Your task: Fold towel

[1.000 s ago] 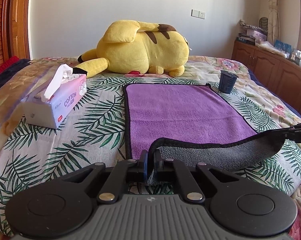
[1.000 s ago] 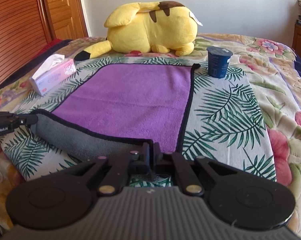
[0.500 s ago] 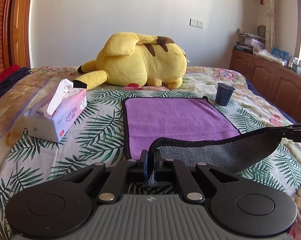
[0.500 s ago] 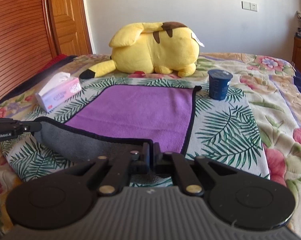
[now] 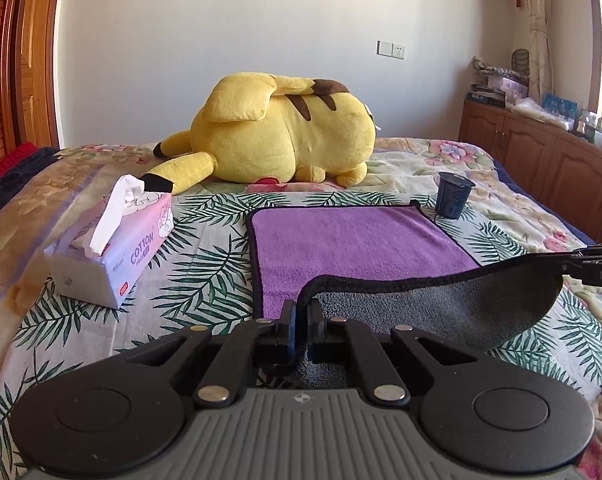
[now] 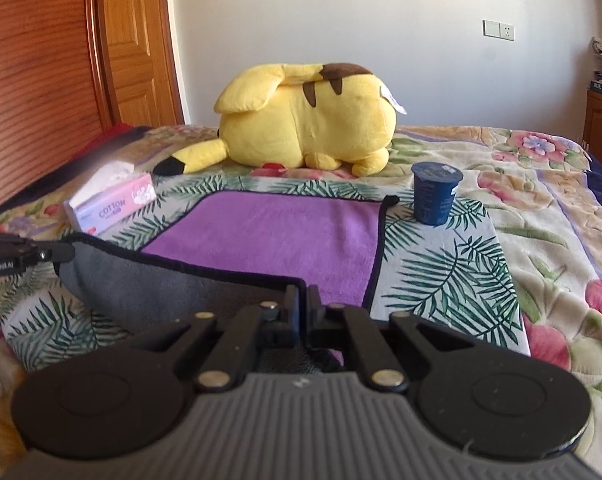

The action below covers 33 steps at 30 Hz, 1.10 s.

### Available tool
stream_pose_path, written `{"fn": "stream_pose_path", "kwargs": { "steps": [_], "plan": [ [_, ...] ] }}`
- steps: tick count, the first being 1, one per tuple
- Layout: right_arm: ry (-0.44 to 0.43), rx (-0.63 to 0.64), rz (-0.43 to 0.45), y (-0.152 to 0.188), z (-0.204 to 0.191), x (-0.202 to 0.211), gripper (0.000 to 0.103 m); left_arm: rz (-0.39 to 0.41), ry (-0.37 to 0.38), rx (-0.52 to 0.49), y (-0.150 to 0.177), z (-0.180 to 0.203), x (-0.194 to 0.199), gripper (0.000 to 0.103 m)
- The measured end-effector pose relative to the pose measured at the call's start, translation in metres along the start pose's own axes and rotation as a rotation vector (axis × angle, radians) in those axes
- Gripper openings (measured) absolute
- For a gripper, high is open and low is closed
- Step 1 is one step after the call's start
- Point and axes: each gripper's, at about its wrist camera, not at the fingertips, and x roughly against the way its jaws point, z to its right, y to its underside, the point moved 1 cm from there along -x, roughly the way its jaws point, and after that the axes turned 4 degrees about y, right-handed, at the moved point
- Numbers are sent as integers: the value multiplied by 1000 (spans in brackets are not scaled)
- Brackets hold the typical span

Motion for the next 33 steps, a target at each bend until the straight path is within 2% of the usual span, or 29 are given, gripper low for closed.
{"fn": "stream_pose_path", "kwargs": {
  "steps": [5, 24, 33],
  "plan": [
    [8, 26, -7, 1, 0, -9, 4, -1, -1, 1, -3, -2, -6, 0],
    [39, 29, 103, -29, 6, -7, 4, 52, -11, -20, -47, -6, -18, 0],
    [44, 78, 156, -53, 8, -17, 4, 64, -36, -86, -66, -2, -31, 0]
  ]
}}
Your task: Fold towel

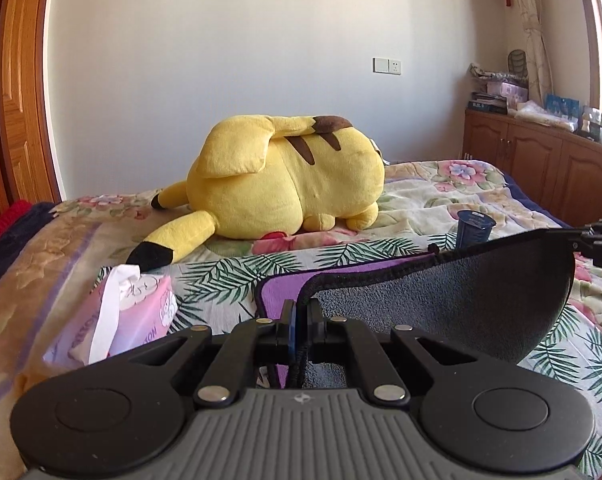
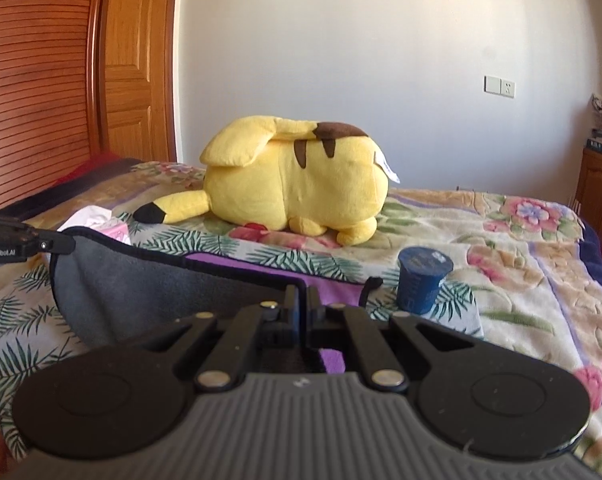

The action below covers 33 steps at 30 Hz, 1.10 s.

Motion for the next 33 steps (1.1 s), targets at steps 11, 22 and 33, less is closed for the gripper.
{"fn": "stream_pose_path", "kwargs": {
  "steps": [11, 22, 33],
  "plan": [
    [15, 104, 49, -28, 1, -21, 4, 34, -11, 9, -33, -11, -22, 0],
    [31, 96, 104, -50, 5, -43, 4, 73, -41, -38, -65, -9, -42, 0],
    [92, 118, 96, -45, 21, -83, 4, 62, -79, -37, -62, -16, -93, 0]
  ]
}}
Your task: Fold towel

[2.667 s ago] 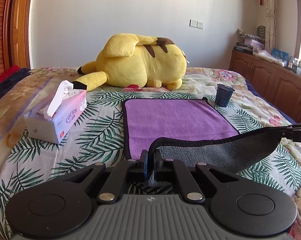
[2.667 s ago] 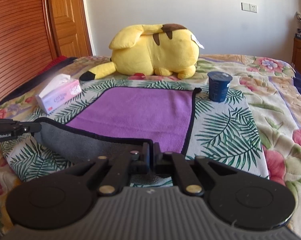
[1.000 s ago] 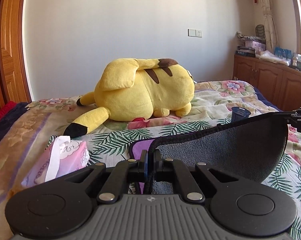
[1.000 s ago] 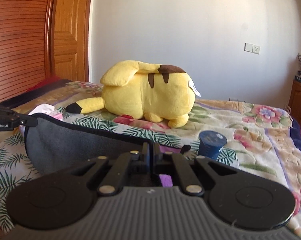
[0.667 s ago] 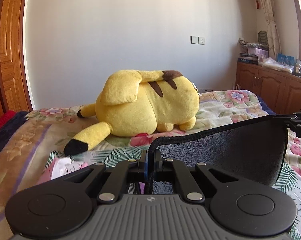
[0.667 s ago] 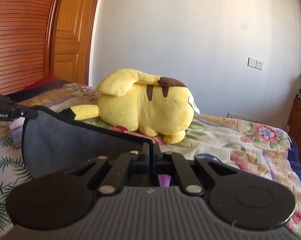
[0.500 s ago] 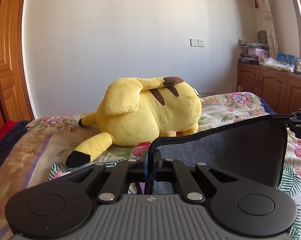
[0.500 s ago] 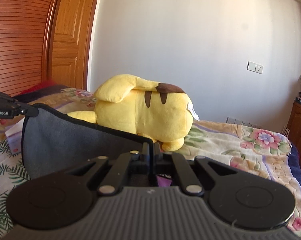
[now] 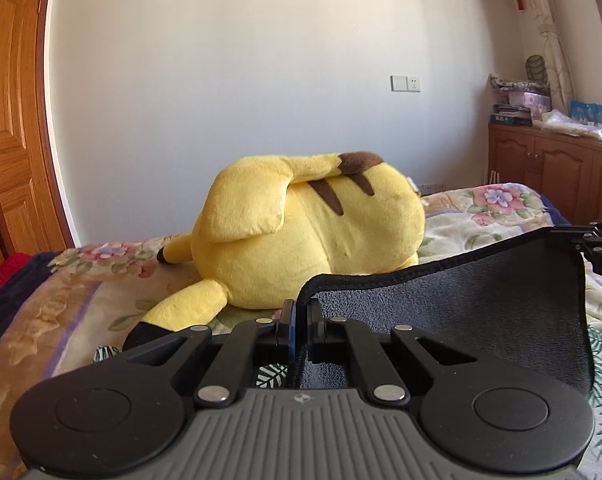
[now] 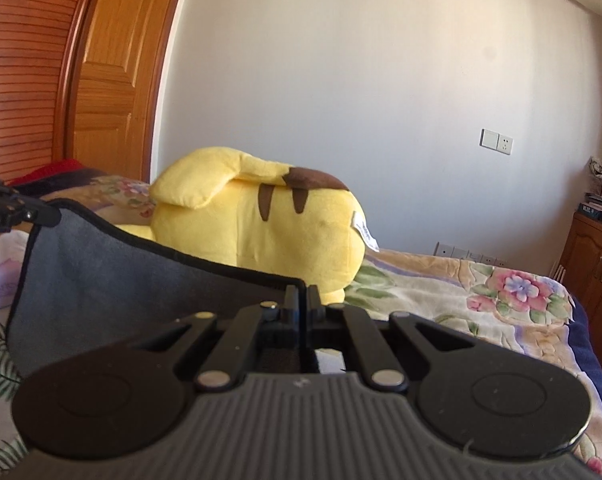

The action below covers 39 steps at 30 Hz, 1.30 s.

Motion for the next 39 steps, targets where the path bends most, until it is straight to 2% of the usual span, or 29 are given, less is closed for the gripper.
{"fn": "stream_pose_path", "kwargs": {
  "steps": [6, 11, 19, 20, 21, 24, 28, 39],
  "plan": [
    [4, 15, -35, 21, 0, -30, 4, -37, -28, 17, 19, -6, -33, 0],
    [0, 28, -77, 41, -5, -49, 4, -73, -42, -18, 35, 1, -55, 0],
    [-6, 33, -123, 54, -13, -59, 5, -122, -39, -34, 46, 7, -67, 0],
    [-8, 31, -123, 53, -14, -59, 6, -122, -40, -36, 45, 8, -67, 0],
    [-7, 29, -124, 53, -14, -58, 11, -124, -42, -38, 44, 8, -66, 0],
    [-5, 24, -131, 50, -13, -56, 14, -107, -43, -28, 39, 9, -59, 22],
    [-9, 3, -141, 45, -10, -46, 14, -101, -28, -20, 31, 12, -44, 35],
    [-16, -39, -130, 2, -2, 18, 14, -115, -11, 22, 8, 20, 15, 37]
  ]
}}
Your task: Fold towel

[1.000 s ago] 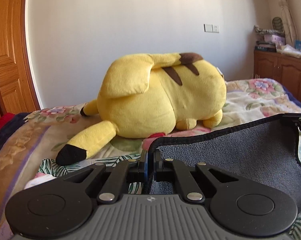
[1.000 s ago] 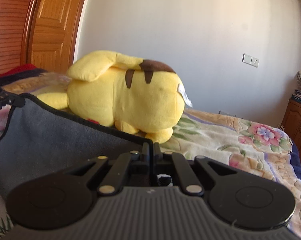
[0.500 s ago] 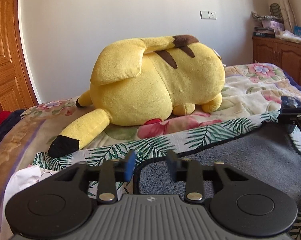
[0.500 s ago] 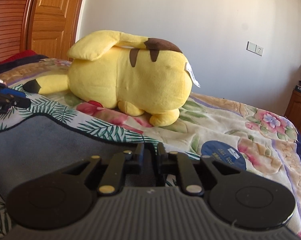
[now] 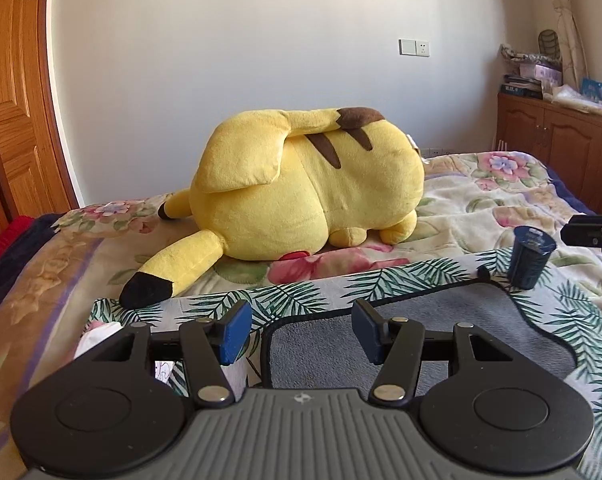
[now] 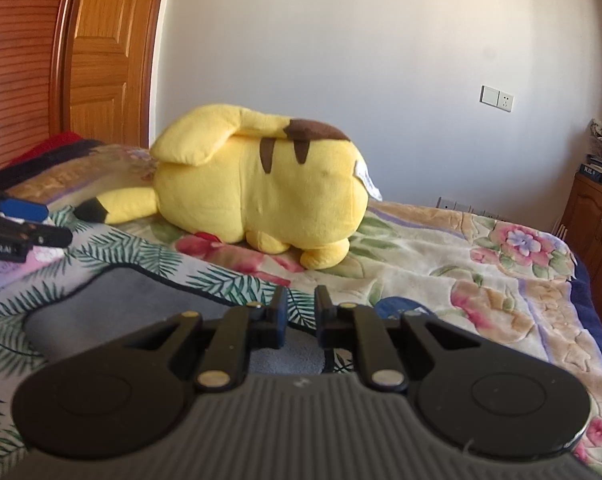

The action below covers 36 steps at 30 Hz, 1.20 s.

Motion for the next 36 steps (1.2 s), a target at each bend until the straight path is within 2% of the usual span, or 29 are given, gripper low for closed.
{"fn": "stream_pose_path", "kwargs": {
  "steps": [8, 10, 12, 13, 15, 19, 21, 24, 26, 36],
  "plan": [
    [-12, -45, 0, -14, 1, 46, 15, 7, 17, -29, -14, 14, 45, 37],
    [-13, -53, -11, -14, 0, 53, 17, 8, 22, -34, -16, 16, 56, 37],
    [-10, -70, -13, -14, 1, 61, 51, 7, 25, -45, -17, 20, 65, 37],
    [-10, -79, -13, -15, 1, 64, 55, 6, 26, -49, -17, 22, 70, 37],
    [-5, -83, -10, -16, 0, 71, 57, 5, 29, -55, -17, 25, 79, 37],
    [4, -86, -7, -19, -1, 84, 68, 10, 21, -57, -17, 30, 97, 50],
    [14, -83, 1, -20, -3, 91, 84, 17, 19, -44, -16, 30, 106, 54],
    [27, -73, 22, -23, -7, 102, 93, 29, 21, -28, -18, 30, 116, 62],
    [29, -74, 29, -24, -9, 107, 103, 43, 14, -30, -18, 32, 123, 72],
    [18, -109, 17, -20, -16, 120, 103, 80, 20, -13, -19, 36, 148, 86]
  ]
}}
